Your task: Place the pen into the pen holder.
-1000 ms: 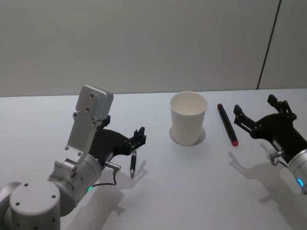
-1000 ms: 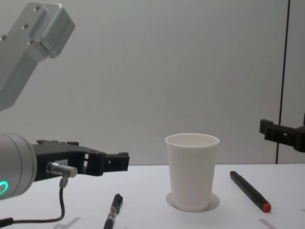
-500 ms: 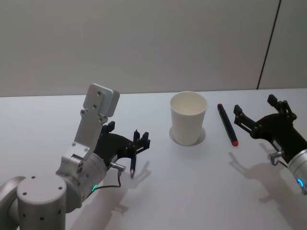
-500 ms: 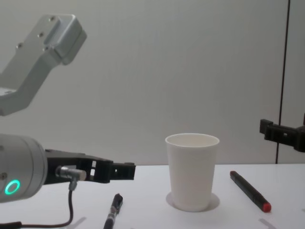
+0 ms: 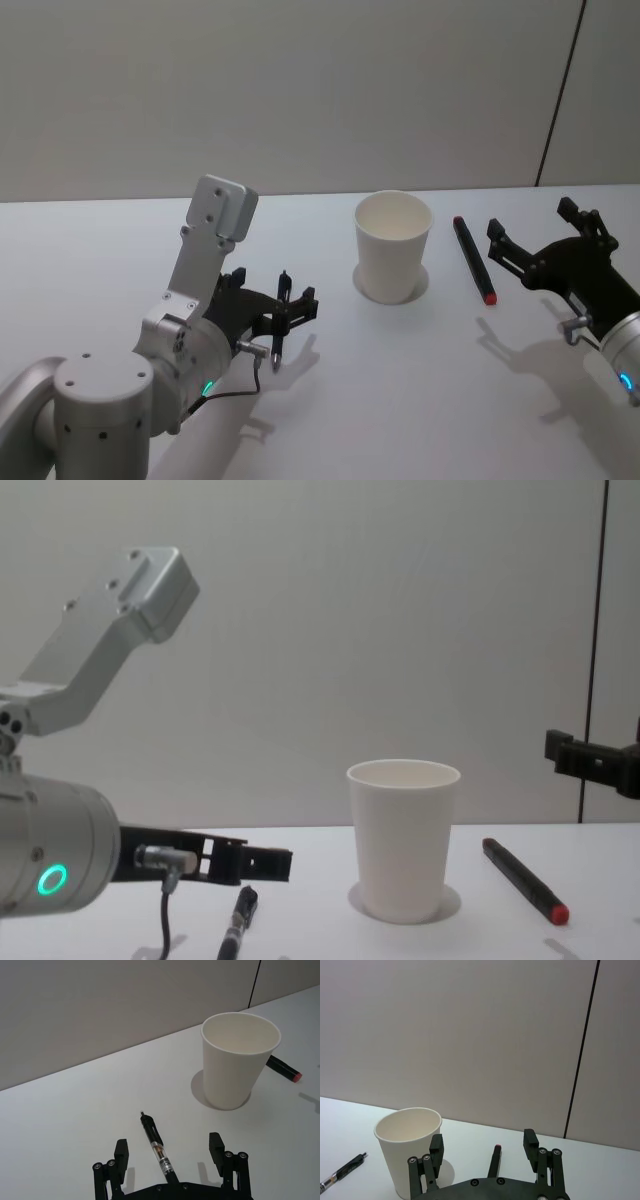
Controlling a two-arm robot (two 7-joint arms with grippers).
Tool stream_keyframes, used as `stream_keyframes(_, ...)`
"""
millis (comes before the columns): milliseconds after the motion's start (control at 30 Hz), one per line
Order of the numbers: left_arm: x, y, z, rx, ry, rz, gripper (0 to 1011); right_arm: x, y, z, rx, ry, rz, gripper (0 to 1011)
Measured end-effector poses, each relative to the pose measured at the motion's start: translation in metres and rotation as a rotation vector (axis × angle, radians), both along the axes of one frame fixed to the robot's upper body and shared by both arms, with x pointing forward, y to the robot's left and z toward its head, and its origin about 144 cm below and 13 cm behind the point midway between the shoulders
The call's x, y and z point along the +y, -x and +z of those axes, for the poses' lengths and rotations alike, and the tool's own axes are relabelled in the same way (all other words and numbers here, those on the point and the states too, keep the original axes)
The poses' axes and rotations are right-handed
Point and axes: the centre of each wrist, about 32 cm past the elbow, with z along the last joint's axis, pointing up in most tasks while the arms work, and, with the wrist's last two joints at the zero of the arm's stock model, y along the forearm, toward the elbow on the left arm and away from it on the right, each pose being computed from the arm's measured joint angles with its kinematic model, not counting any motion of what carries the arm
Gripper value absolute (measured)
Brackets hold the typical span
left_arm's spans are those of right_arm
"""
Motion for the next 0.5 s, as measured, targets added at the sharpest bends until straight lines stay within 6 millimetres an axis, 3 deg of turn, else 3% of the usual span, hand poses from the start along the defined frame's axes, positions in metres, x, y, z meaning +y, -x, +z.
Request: stream_keyframes(500, -0.0105, -0.0068, -0.0037, 0.077, -0.017, 0.029, 1001, 0.0, 0.0, 0.0, 0.0, 0.0, 0.0, 1002)
